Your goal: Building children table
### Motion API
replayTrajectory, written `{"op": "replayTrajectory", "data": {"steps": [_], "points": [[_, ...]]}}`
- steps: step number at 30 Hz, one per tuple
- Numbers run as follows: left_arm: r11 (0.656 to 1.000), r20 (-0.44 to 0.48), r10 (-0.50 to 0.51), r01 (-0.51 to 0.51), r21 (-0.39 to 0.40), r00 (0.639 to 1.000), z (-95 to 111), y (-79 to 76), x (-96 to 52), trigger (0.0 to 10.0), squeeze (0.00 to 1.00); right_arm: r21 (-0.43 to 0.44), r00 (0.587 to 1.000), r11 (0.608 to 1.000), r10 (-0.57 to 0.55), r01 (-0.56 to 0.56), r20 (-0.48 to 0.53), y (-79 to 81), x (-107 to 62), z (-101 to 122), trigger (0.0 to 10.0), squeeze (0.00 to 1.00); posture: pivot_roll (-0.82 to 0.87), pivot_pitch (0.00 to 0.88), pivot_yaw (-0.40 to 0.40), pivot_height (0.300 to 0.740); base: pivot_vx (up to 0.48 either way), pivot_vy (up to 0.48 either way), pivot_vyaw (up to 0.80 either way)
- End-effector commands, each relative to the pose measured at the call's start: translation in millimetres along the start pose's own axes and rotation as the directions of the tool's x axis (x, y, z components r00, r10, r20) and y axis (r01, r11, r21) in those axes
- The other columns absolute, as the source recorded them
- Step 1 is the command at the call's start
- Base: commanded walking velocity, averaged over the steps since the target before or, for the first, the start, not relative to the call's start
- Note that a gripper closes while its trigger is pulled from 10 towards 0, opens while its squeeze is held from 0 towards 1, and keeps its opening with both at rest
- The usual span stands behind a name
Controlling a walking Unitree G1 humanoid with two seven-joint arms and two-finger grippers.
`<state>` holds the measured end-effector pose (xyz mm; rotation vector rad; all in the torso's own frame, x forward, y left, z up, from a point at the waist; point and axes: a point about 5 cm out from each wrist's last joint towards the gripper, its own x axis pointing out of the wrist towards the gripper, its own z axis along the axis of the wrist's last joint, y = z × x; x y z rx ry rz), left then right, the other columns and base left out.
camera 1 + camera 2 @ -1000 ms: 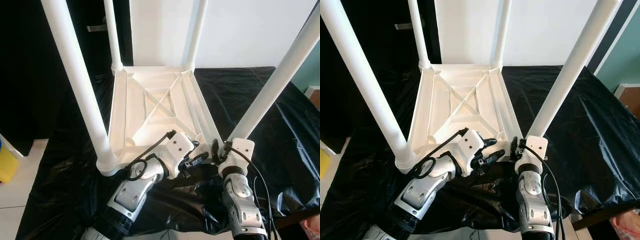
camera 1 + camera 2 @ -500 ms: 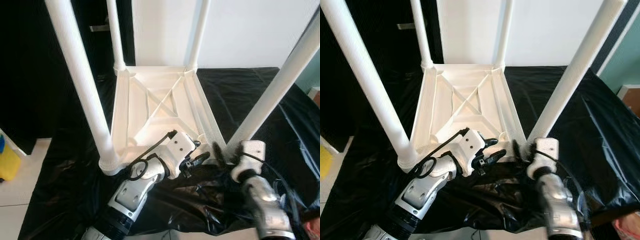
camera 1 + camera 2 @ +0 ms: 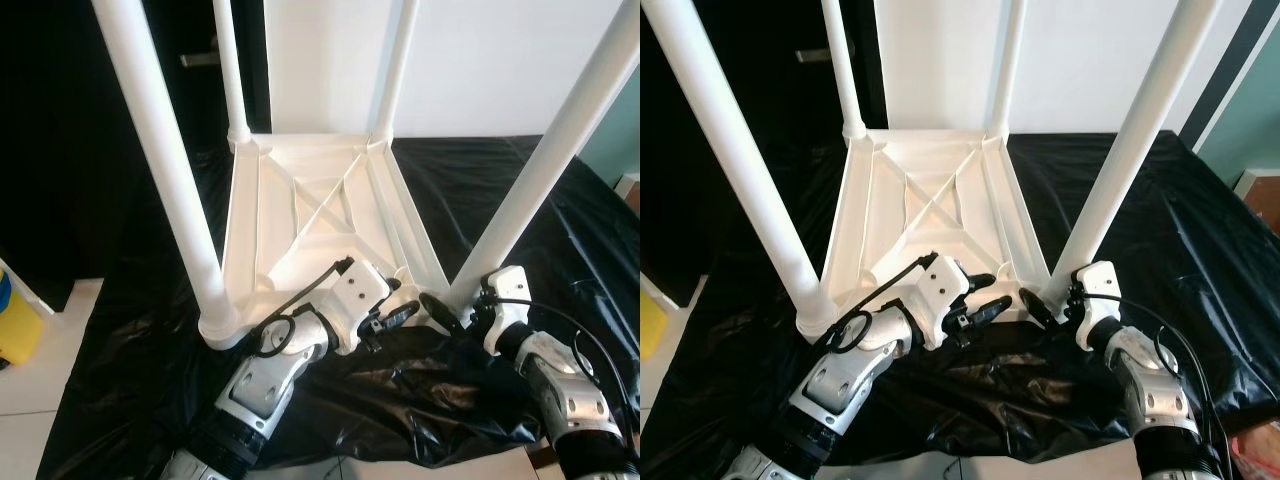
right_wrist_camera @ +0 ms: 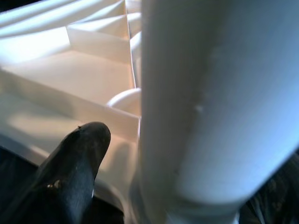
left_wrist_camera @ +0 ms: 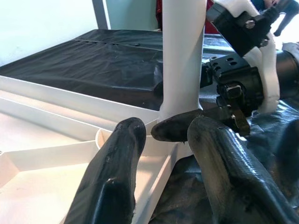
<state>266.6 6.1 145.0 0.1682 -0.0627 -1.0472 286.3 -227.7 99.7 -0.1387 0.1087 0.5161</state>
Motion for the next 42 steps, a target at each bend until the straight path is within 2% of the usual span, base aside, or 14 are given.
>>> {"op": "replayTrajectory", "data": {"steps": [1,4,5,17,18,21,24,26,30,31,32,37,39,42], "points": [[1.0,0.002,-0.013,0.013,0.006,1.0,2.1,-0.1,1.4,10.0,0.0,-0.026,0.998,0.998,0.054,-0.055,-0.024,-0.6,7.7,-0.3,2.5,0.0,-0.03,0.0,-0.028,0.74,0.0,0.0,0.0],[1.0,0.002,-0.013,0.013,0.006,1.0,2.3,-0.3,1.5,10.0,0.0,-0.027,0.998,0.997,0.065,-0.065,-0.024,-2.1,9.2,0.1,2.5,0.0,-0.03,0.0,-0.028,0.74,0.0,0.0,0.0],[1.0,0.003,-0.012,0.012,0.005,1.0,2.7,-0.6,1.7,10.0,0.0,-0.032,0.996,0.996,0.08,-0.081,-0.032,-3.6,8.9,-1.3,0.0,0.0,-0.03,0.0,-0.033,0.74,0.0,0.0,0.0],[1.0,0.002,-0.014,0.014,-0.001,1.0,1.7,-2.9,0.7,10.0,0.0,-0.024,0.993,0.994,0.105,-0.107,-0.056,-6.5,1.8,-12.3,0.0,0.0,-0.03,0.0,-0.029,0.74,0.0,0.0,0.0],[1.0,0.003,-0.016,0.016,-0.003,1.0,1.9,-3.2,0.9,10.0,0.0,-0.018,0.994,0.996,0.091,-0.092,-0.053,-6.4,1.1,-13.5,10.0,0.0,-0.04,0.0,-0.028,0.74,0.0,0.0,0.0],[1.0,0.004,-0.02,0.02,-0.005,1.0,2.1,-3.6,1.5,10.0,0.0,-0.005,0.998,0.998,0.057,-0.057,-0.036,-5.1,0.8,-14.4,10.0,0.0,-0.04,0.0,-0.028,0.74,0.0,0.0,0.0],[1.0,0.006,-0.024,0.024,-0.01,1.0,1.9,-5.3,2.6,10.0,0.0,0.014,1.0,0.999,-0.029,0.029,-0.007,-3.6,0.2,-15.0,10.0,0.0,-0.05,0.0,-0.031,0.74,0.0,0.0,0.0],[1.0,0.006,-0.024,0.024,-0.01,1.0,1.9,-5.3,2.6,10.0,0.0,0.014,1.0,0.999,-0.029,0.029,-0.007,-3.6,0.2,-15.0,10.0,0.0,-0.05,0.0,-0.031,0.74,0.0,0.0,0.0],[1.0,0.008,-0.026,0.026,-0.016,1.0,1.4,-6.6,2.9,10.0,0.0,0.033,0.989,0.988,-0.148,0.148,-0.015,3.7,0.0,-20.1,10.0,0.0,-0.05,0.0,-0.032,0.74,0.0,0.0,0.0],[1.0,0.008,-0.026,0.026,-0.016,1.0,1.4,-6.6,2.9,10.0,0.0,0.033,0.989,0.988,-0.148,0.148,-0.015,3.7,0.0,-20.1,10.0,0.0,-0.05,0.0,-0.032,0.74,0.0,0.0,0.0],[1.0,0.008,-0.026,0.027,-0.017,1.0,1.3,-6.9,3.0,10.0,0.0,0.041,0.98,0.979,-0.2,0.2,-0.005,9.0,0.2,-21.0,10.0,0.0,-0.05,0.0,-0.032,0.74,0.0,0.0,0.0],[1.0,0.008,-0.026,0.026,-0.016,1.0,1.3,-6.5,3.0,10.0,0.0,0.064,0.96,0.958,-0.28,0.278,0.008,15.9,0.3,-21.6,10.0,0.0,-0.05,0.0,-0.032,0.74,0.0,0.0,0.0],[1.0,0.009,-0.026,0.026,-0.016,1.0,1.2,-6.6,2.7,10.0,0.0,0.094,0.934,0.931,-0.356,0.353,0.013,22.1,-0.2,-22.2,10.0,0.0,-0.05,0.0,-0.031,0.74,0.0,0.0,0.0],[1.0,0.008,-0.026,0.026,-0.016,1.0,0.9,-6.7,2.6,10.0,0.0,0.104,0.924,0.92,-0.381,0.378,0.012,24.2,-0.4,-22.6,10.0,0.0,-0.05,0.0,-0.032,0.74,0.0,0.0,0.0]]}}
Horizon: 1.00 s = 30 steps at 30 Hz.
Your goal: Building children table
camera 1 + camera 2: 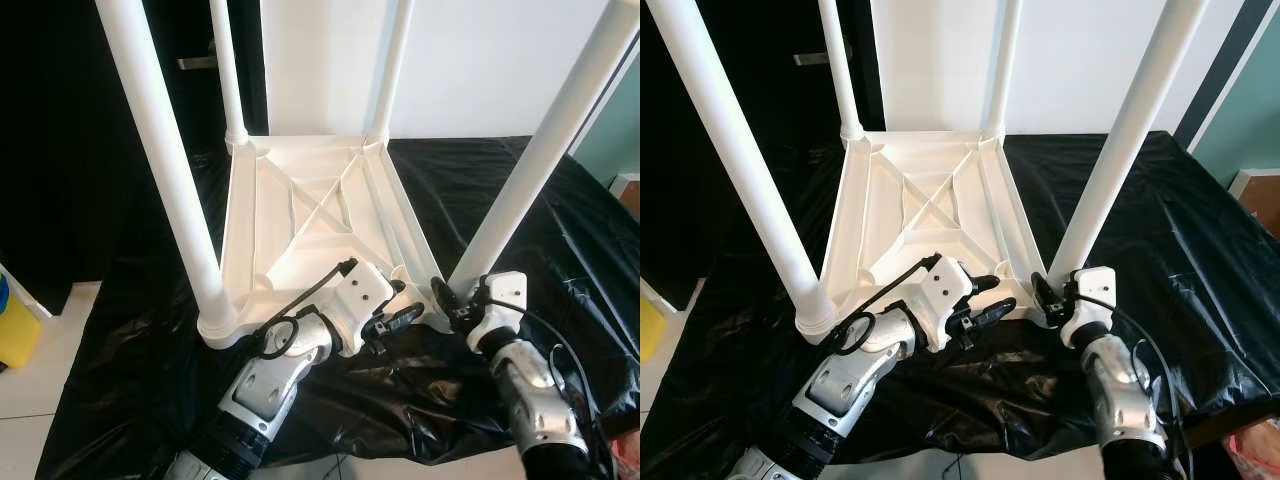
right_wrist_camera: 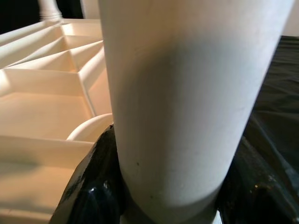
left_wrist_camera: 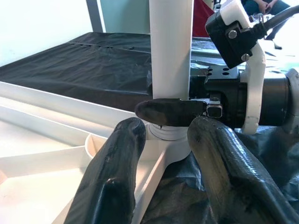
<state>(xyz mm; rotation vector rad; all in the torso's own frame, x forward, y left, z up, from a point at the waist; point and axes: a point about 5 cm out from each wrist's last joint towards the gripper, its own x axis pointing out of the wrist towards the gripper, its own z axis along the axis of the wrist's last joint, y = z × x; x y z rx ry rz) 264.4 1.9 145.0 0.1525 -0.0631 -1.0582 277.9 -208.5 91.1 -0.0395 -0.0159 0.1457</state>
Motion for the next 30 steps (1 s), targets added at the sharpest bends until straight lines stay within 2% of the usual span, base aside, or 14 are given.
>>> {"op": "replayTrajectory", "data": {"steps": [1,2,4,5,6,9,10,13,27,28,30], "points": [[1.0,-0.001,-0.016,0.016,-0.002,1.0,-0.1,-2.5,0.1,10.0,0.0,0.004,0.993,0.996,-0.084,0.085,-0.088,2.9,-7.5,-16.7,10.0,0.0,-0.05,0.0,-0.031,0.74,0.0,0.0,0.0],[1.0,-0.001,-0.016,0.016,-0.002,1.0,-0.1,-2.5,0.1,10.0,0.0,0.004,0.993,0.996,-0.084,0.085,-0.088,2.9,-7.5,-16.7,10.0,0.0,-0.05,0.0,-0.031,0.74,0.0,0.0,0.0],[1.0,-0.002,-0.013,0.013,0.001,1.0,0.2,-0.1,0.6,10.0,0.0,0.018,0.964,0.966,-0.255,0.257,-0.079,10.6,-10.6,-17.7,10.0,0.0,-0.05,0.0,-0.033,0.74,0.0,0.0,0.0],[1.0,-0.002,-0.013,0.013,0.001,1.0,0.2,-0.1,0.6,10.0,0.0,0.018,0.964,0.966,-0.255,0.257,-0.079,10.6,-10.6,-17.7,10.0,0.0,-0.05,0.0,-0.033,0.74,0.0,0.0,0.0],[1.0,-0.002,-0.011,0.011,0.002,1.0,0.3,1.1,1.1,10.0,0.0,0.041,0.94,0.942,-0.33,0.334,-0.087,16.8,-11.5,-19.1,10.0,0.0,-0.05,0.0,-0.034,0.74,0.0,0.0,0.0],[1.0,-0.002,-0.009,0.009,0.002,1.0,0.3,1.8,1.4,10.0,0.0,0.055,0.923,0.924,-0.373,0.379,-0.096,21.4,-12.3,-19.7,10.0,0.0,-0.05,0.0,-0.034,0.74,0.0,0.0,0.0],[1.0,0.0,-0.006,0.006,0.001,1.0,0.3,1.9,1.9,10.0,0.0,0.055,0.911,0.912,-0.401,0.407,-0.096,34.1,-11.0,-18.7,10.0,0.0,-0.05,0.0,-0.035,0.74,0.0,0.0,0.0],[1.0,0.002,-0.004,0.004,-0.001,1.0,0.0,1.7,1.6,10.0,0.0,0.046,0.913,0.914,-0.398,0.403,-0.092,40.0,-9.4,-17.2,10.0,0.0,-0.05,0.0,-0.038,0.74,0.0,0.0,0.0],[0.999,-0.006,0.031,-0.031,-0.017,0.999,-3.1,0.1,-5.1,10.0,0.0,0.008,0.925,0.926,-0.377,0.378,-0.043,43.6,-10.3,-6.3,10.0,0.0,-0.02,0.0,-0.069,0.74,0.0,0.0,0.0],[0.999,-0.008,0.035,-0.035,-0.019,0.999,-3.9,-0.3,-6.1,10.0,0.0,0.019,0.933,0.933,-0.358,0.359,-0.035,41.7,-9.9,-4.9,10.0,1.0,-0.02,0.0,-0.078,0.74,0.0,0.0,0.0],[0.999,-0.009,0.038,-0.038,-0.02,0.999,-4.4,-0.6,-6.7,10.0,0.0,0.028,0.938,0.938,-0.345,0.345,-0.029,40.2,-9.6,-3.8,10.0,1.0,-0.02,0.0,-0.078,0.74,0.0,0.0,0.0]]}}
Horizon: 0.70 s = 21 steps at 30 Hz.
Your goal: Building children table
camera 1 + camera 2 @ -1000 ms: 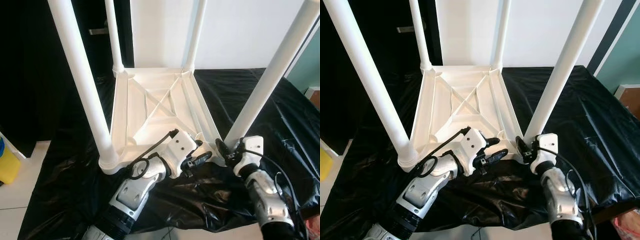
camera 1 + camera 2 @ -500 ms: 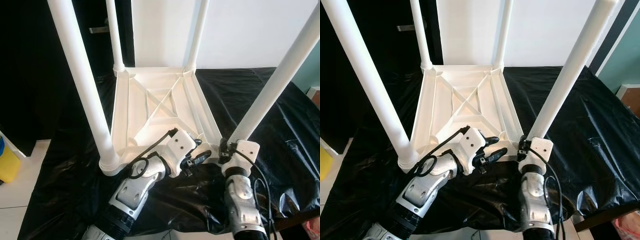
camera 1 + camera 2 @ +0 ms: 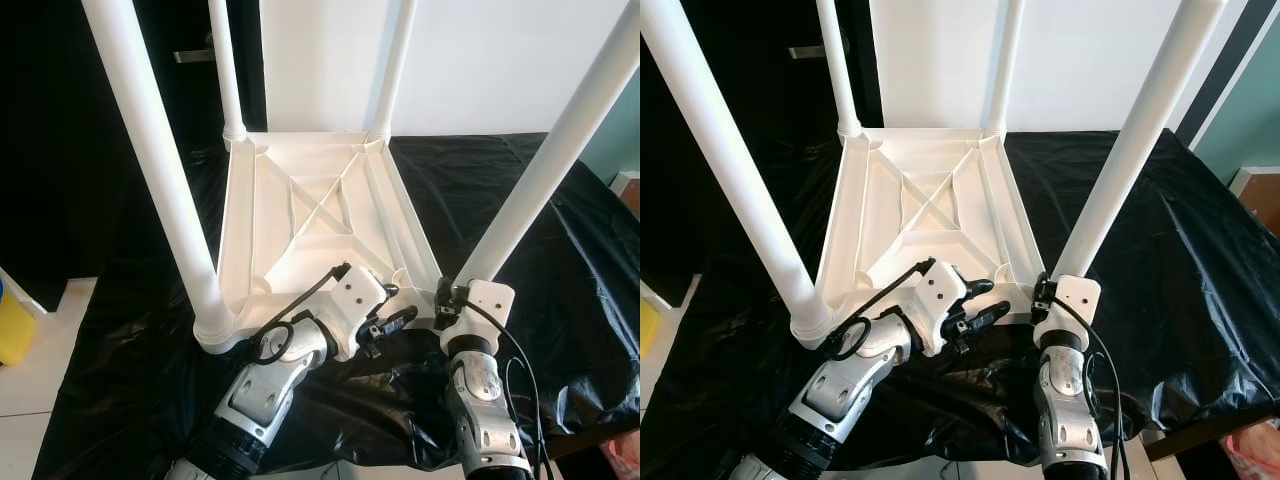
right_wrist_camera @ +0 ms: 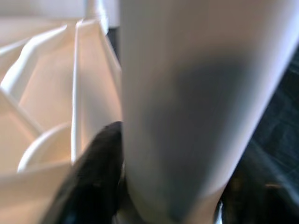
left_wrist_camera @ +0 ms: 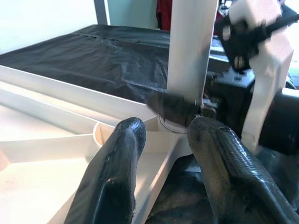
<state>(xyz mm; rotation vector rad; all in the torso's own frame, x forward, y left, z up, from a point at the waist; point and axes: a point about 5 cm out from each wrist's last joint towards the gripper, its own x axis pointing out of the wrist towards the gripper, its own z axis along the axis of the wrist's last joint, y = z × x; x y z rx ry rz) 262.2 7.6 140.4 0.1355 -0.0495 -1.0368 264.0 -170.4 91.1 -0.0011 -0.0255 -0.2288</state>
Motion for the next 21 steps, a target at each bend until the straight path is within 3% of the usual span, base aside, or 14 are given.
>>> {"op": "replayTrajectory", "data": {"steps": [1,12,13,15,16,19,20,21], "points": [[1.0,-0.004,0.02,-0.02,-0.003,1.0,-0.2,-1.6,-1.5,10.0,0.0,-0.002,0.999,0.999,0.047,-0.047,-0.005,-4.2,-0.6,-1.2,10.0,1.0,-0.02,0.0,-0.082,0.74,0.0,0.0,0.0],[1.0,-0.006,0.02,-0.021,-0.016,1.0,-1.2,-5.4,-3.1,10.0,0.0,-0.001,0.985,0.987,0.163,-0.163,0.05,-20.7,-2.7,9.8,10.0,1.0,-0.04,0.011,-0.078,0.74,0.0,0.0,0.0],[1.0,-0.006,0.018,-0.018,-0.02,1.0,-1.5,-6.4,-3.4,10.0,0.0,-0.006,0.976,0.977,0.212,-0.212,0.051,-25.7,-4.7,10.9,10.0,0.41,-0.04,0.018,-0.076,0.74,0.0,0.0,0.0],[1.0,-0.006,0.018,-0.018,-0.02,1.0,-1.5,-6.4,-3.4,10.0,0.0,-0.006,0.976,0.977,0.212,-0.212,0.051,-25.7,-4.7,10.9,10.0,0.41,-0.04,0.018,-0.076,0.74,0.0,0.0,0.0],[1.0,-0.008,0.012,-0.013,-0.023,1.0,-2.0,-7.1,-3.7,10.0,0.0,-0.015,0.959,0.96,0.279,-0.279,0.046,-31.3,-5.9,11.6,10.0,0.0,-0.05,0.021,-0.071,0.74,0.0,0.0,0.0],[1.0,-0.012,-0.001,0.001,-0.024,1.0,-2.4,-8.4,-4.0,10.0,0.0,-0.052,0.904,0.903,0.428,-0.426,0.021,-45.9,-1.2,14.0,10.0,0.0,-0.05,0.02,-0.064,0.74,0.0,0.0,0.0],[1.0,-0.012,-0.001,0.001,-0.024,1.0,-2.4,-8.4,-4.0,10.0,0.0,-0.052,0.904,0.903,0.428,-0.426,0.021,-45.9,-1.2,14.0,10.0,0.0,-0.05,0.02,-0.064,0.74,0.0,0.0,0.0],[1.0,-0.012,-0.008,0.008,-0.023,1.0,-1.8,-8.8,-3.8,10.0,0.0,-0.067,0.856,0.854,0.516,-0.516,-0.008,-49.3,4.4,14.6,10.0,0.0,-0.06,0.015,-0.057,0.74,0.0,0.0,0.0]]}}
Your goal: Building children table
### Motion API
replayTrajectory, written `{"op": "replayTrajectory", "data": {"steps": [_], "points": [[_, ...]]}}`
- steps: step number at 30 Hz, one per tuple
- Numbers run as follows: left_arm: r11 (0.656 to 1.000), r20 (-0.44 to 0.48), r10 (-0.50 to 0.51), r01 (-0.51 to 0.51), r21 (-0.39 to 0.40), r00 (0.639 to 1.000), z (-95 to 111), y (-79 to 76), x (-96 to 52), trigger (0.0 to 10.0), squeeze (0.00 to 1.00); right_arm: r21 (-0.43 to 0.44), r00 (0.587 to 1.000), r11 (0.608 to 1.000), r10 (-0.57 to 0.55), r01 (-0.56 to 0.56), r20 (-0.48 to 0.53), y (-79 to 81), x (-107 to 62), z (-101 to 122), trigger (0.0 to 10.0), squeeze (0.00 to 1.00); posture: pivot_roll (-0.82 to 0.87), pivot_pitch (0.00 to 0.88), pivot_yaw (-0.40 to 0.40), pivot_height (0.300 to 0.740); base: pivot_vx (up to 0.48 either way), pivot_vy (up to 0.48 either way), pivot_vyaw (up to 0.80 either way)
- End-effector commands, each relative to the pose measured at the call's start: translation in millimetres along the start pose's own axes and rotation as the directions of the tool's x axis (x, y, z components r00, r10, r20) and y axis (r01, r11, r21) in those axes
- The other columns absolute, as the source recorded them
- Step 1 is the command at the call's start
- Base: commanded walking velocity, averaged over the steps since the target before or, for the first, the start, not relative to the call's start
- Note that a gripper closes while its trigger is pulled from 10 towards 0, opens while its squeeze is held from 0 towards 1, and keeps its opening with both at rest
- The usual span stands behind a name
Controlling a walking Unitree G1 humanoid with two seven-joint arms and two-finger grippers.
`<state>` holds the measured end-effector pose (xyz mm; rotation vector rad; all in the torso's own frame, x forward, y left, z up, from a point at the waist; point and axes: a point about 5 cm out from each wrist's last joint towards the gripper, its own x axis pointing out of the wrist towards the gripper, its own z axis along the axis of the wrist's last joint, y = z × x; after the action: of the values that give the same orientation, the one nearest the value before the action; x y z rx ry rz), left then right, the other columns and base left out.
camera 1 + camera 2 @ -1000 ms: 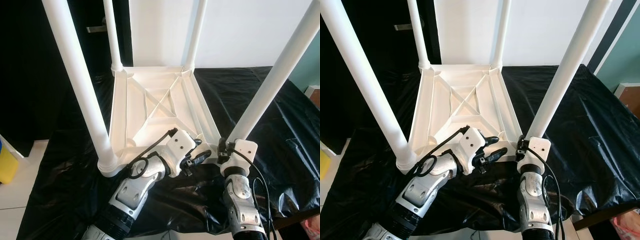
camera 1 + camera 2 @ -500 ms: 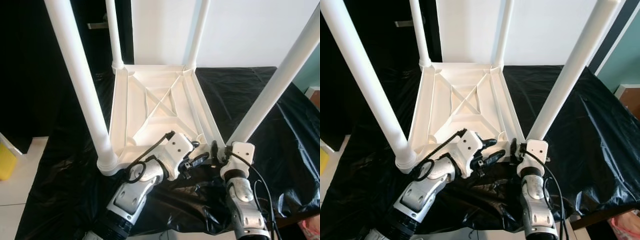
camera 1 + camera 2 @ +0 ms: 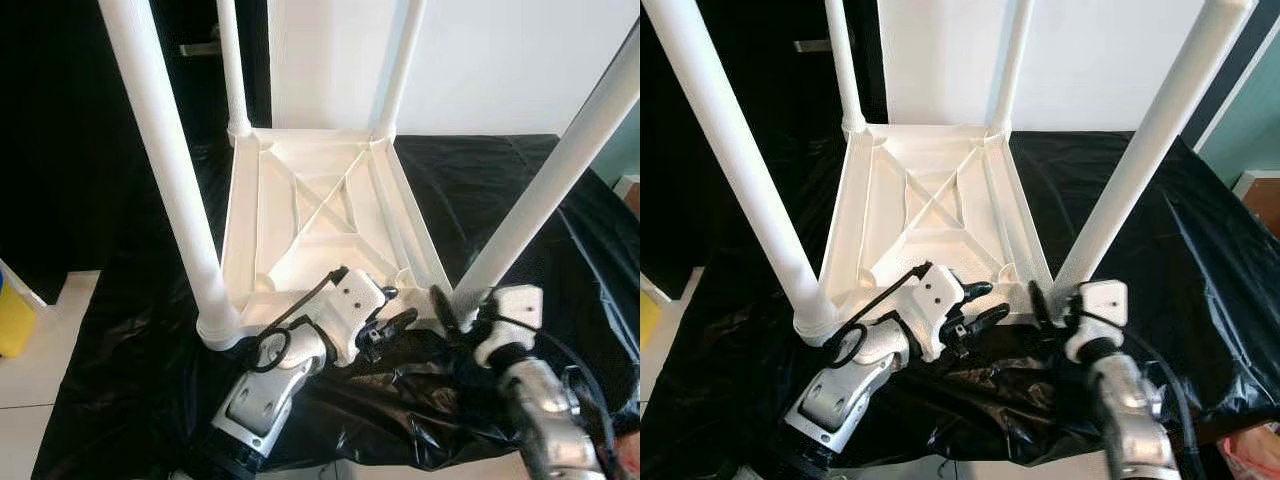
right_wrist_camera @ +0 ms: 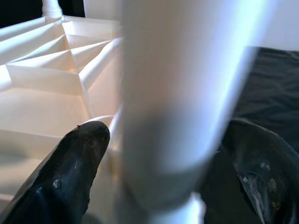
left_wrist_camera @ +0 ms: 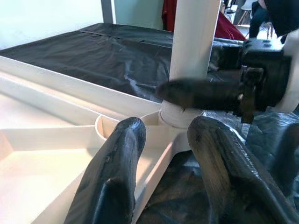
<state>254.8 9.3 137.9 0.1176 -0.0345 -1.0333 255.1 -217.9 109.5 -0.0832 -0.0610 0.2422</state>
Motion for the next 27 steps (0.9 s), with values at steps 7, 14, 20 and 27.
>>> {"op": "replayTrajectory", "data": {"steps": [7,14,20,27], "points": [[1.0,-0.009,-0.022,0.022,0.001,1.0,0.9,-3.3,2.1,10.0,0.0,-0.031,0.979,0.98,0.192,-0.194,-0.068,-11.9,13.4,-1.7,10.0,0.0,-0.06,0.014,-0.052,0.74,0.0,0.0,0.0],[0.999,-0.009,-0.036,0.036,0.007,0.999,2.1,-4.2,3.4,10.0,0.0,-0.06,0.925,0.929,0.356,-0.366,-0.136,-8.5,36.9,-5.6,4.0,0.0,-0.06,0.009,-0.048,0.74,0.0,0.0,0.0],[0.999,-0.004,-0.037,0.037,0.01,0.999,3.8,-4.2,5.2,10.0,0.0,-0.043,0.904,0.911,0.4,-0.41,-0.151,-10.1,37.9,-9.8,0.0,0.0,-0.05,0.0,-0.051,0.74,0.0,0.0,0.0],[0.999,0.001,-0.037,0.037,0.016,0.999,5.2,-1.8,8.4,10.0,0.0,-0.019,0.918,0.926,0.372,-0.378,-0.139,-14.9,29.1,-15.7,0.0,0.0,-0.06,0.0,-0.053,0.74,0.0,0.0,0.0]]}}
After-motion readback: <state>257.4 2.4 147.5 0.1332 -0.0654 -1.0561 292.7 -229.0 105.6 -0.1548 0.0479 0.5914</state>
